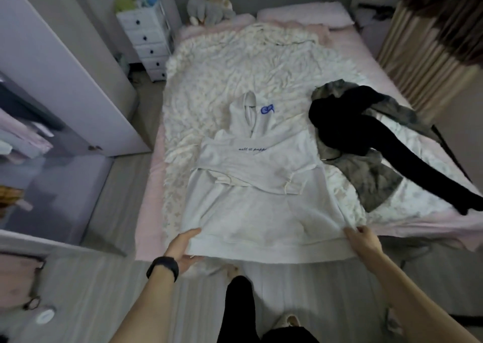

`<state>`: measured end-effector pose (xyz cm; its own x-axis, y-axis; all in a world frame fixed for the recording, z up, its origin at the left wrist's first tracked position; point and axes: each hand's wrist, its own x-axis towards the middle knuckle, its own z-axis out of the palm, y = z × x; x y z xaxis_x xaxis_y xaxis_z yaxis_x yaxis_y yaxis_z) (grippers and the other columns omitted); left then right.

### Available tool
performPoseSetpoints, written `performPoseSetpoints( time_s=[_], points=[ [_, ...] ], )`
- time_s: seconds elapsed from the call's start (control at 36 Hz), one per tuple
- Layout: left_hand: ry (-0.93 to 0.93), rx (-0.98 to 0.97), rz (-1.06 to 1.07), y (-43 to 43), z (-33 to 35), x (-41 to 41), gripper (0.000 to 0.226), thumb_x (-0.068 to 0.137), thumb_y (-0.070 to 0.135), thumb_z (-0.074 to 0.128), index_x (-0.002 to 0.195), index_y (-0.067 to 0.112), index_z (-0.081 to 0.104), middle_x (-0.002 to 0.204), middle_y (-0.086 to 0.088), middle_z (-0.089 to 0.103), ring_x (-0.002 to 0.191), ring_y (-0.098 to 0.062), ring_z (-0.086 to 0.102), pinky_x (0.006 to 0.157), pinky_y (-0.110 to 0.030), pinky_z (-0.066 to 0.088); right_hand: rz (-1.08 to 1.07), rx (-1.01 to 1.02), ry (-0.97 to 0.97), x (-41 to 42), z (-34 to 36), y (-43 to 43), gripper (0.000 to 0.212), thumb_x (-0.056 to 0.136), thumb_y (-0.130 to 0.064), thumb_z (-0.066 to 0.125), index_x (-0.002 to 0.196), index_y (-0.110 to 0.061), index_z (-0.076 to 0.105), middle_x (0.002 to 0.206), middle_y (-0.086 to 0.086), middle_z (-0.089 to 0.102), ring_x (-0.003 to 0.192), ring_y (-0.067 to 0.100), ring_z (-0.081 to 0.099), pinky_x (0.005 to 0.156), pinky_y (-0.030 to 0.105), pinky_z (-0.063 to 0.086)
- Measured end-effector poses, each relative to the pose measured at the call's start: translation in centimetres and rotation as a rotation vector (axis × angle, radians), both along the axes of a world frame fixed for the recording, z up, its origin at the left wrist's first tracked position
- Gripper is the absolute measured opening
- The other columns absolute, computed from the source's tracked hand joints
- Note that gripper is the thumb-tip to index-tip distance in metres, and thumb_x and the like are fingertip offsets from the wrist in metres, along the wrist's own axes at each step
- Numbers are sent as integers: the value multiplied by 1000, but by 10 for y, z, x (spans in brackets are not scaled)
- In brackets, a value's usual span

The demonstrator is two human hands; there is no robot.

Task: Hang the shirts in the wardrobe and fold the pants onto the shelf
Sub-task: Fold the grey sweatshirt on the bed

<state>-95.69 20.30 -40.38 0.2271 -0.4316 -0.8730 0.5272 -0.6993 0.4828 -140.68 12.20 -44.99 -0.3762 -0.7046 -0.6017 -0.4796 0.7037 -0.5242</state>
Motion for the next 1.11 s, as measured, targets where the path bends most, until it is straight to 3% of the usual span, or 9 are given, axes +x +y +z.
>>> performPoseSetpoints(
  time_s=[0.06,0.19,0.28,0.5,0.61,0.67,0.75,0.92,1.11],
  points=[
    [36,-21,-15,5,9,0,31,84,11,77,112,2,66,92,-16,76,93,-33,69,64,-37,60,2,-7,-55,0,8,7,29,92,-25,68,109,-3,69,91,11,67,81,30,62,72,39,50],
    [52,-70,1,18,9,6,32,87,3,72,118,8,64,105,-13,75,100,-30,69,66,-34,60,-5,-5,-136,0,9,31,29,79,-16,80,105,-8,69,90,11,70,72,26,67,50,30,51],
    [-1,-77,-11,25,9,17,35,87,5,75,119,9,62,112,-11,73,100,-26,68,71,-33,57,25,-20,-24,-4,5,41,36,81,-23,79,112,-7,68,101,14,71,87,34,68,68,39,57],
    [-202,-28,-74,24,26,44,37,79,9,84,105,9,59,94,-9,70,81,-22,64,66,-31,52,-83,-65,150,-36,14,43,38,92,-25,68,123,-4,64,122,26,65,116,45,56,97,43,45],
    [-123,1,-57,36,22,49,29,79,14,85,98,12,63,83,-5,68,72,-18,61,59,-27,52,-106,-24,135,-28,16,48,37,93,-26,64,122,-3,62,120,29,65,113,45,60,95,42,49],
    [-37,-7,-6,39,15,50,27,82,20,82,101,12,66,88,-3,68,82,-17,62,69,-28,52,-101,-9,72,-22,16,52,35,94,-26,64,121,-3,63,113,26,67,96,39,68,77,39,58],
    [9,-15,104,36,8,43,19,94,27,70,105,14,63,103,-4,65,95,-17,60,84,-32,48,-145,-80,-116,-16,14,56,29,97,-20,64,120,-3,60,108,19,66,73,27,64,53,29,51],
    [-150,-3,194,32,1,33,9,100,8,54,102,15,59,96,-8,57,83,-20,54,70,-31,48,-265,-182,-286,-24,5,62,20,98,-14,63,117,-11,59,108,19,61,72,23,59,58,31,50],
    [-280,76,7,72,-11,32,29,100,1,55,126,13,56,100,-11,64,79,-24,59,61,-30,51,-225,-44,26,-38,-14,77,17,92,-12,63,108,-14,65,101,19,65,91,40,66,79,49,60]
  ],
)
